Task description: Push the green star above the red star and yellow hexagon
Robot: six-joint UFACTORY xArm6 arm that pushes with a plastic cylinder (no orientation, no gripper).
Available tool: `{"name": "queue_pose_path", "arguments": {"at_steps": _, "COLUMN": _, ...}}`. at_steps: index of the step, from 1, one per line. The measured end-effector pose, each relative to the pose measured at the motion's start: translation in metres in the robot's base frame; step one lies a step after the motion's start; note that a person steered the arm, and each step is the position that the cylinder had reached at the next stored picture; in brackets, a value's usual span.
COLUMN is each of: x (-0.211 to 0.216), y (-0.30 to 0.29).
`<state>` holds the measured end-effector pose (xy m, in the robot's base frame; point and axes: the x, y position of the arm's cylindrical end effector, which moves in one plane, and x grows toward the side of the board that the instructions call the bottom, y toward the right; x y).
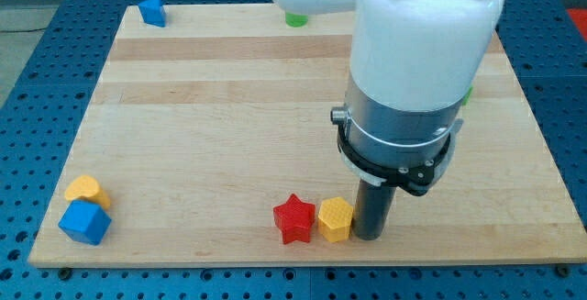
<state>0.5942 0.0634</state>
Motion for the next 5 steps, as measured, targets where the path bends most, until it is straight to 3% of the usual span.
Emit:
{"name": "queue_pose_path", "arguments": {"at_steps": 1, "x": -0.008, "y": 0.008}}
{"name": "queue_pose_path", "arguments": {"at_steps": 3, "x": -0.116, "y": 0.142}}
{"name": "queue_pose_path", "arguments": {"at_steps": 4, "x": -0.175, "y": 0.185}}
{"name": "queue_pose_path", "arguments": {"at_steps": 5, "x": -0.211, "y": 0.183}}
